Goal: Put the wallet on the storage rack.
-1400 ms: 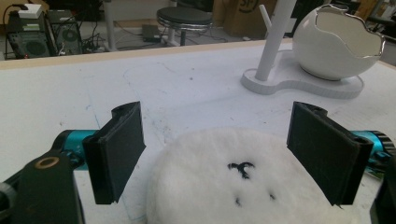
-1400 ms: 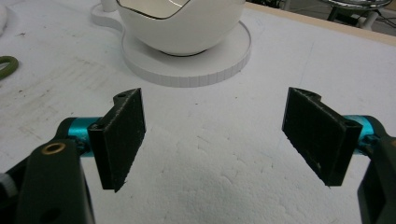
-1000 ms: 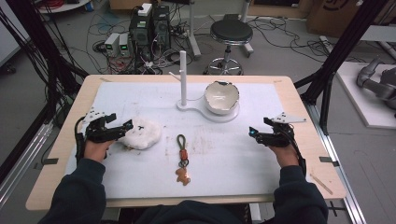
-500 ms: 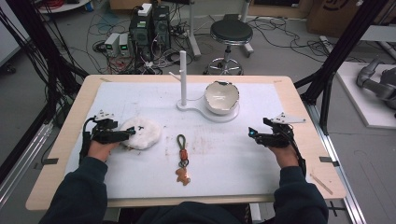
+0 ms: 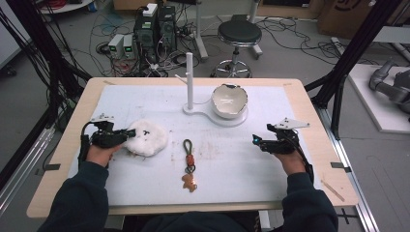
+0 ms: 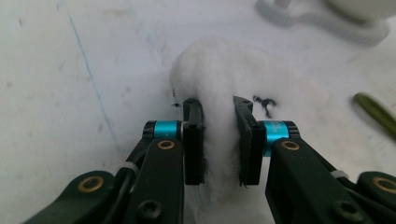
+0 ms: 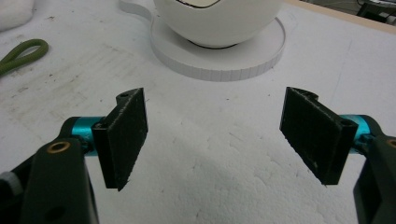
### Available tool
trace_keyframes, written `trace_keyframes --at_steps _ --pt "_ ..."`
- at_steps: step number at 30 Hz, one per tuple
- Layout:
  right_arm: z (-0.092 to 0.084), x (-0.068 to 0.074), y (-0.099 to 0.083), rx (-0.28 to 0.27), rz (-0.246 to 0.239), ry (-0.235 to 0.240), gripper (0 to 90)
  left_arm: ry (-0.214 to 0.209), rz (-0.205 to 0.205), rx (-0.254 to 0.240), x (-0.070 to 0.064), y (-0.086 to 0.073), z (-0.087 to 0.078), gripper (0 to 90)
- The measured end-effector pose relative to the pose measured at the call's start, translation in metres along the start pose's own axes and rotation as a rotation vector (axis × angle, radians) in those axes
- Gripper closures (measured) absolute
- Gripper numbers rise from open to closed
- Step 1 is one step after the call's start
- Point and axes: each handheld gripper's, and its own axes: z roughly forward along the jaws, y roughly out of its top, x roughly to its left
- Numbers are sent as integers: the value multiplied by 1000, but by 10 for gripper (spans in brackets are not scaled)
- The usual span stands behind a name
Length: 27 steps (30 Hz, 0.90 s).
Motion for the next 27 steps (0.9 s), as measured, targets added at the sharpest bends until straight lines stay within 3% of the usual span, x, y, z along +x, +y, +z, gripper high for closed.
trace_keyframes --at_steps 4,5,9,12,15,16,17,18,19,20,21,22,23,24,25,27 --pt "2 2 1 -13 24 30 235 -40 37 -166 -15 12 -12 763" --pt "2 2 1 -13 24 30 235 -40 37 -166 -15 12 -12 763" --pt "4 9 6 -38 39 75 235 -78 48 -269 -26 16 -17 762" --pt "14 24 14 -57 49 146 225 -115 67 -336 -37 19 -18 762" --pt "21 34 20 -59 45 189 225 -140 80 -348 -46 20 -15 762" --pt "30 46 25 -55 32 232 225 -162 106 -348 -56 21 -10 762" --pt "30 46 25 -55 32 232 225 -162 106 -348 -56 21 -10 762" --pt "38 57 30 -55 19 271 225 -182 129 -351 -66 21 -6 762" --pt "38 57 30 -55 19 271 225 -182 129 -351 -66 21 -6 762" --pt "47 68 34 -42 7 313 225 -194 136 -356 -71 22 -3 762" --pt "47 68 34 -42 7 313 225 -208 145 -360 -76 22 -1 762" --pt "53 78 36 -39 12 358 226 -236 168 -370 -85 22 3 762" --pt "53 78 36 -39 12 358 226 -236 168 -370 -85 22 3 762" --pt "58 85 39 -38 15 398 226 -248 176 -374 -89 22 5 762" --pt "58 85 39 -38 15 398 226 -258 183 -378 -93 22 6 762" --pt "62 92 41 -43 37 445 229 -278 191 -385 -100 22 9 762"
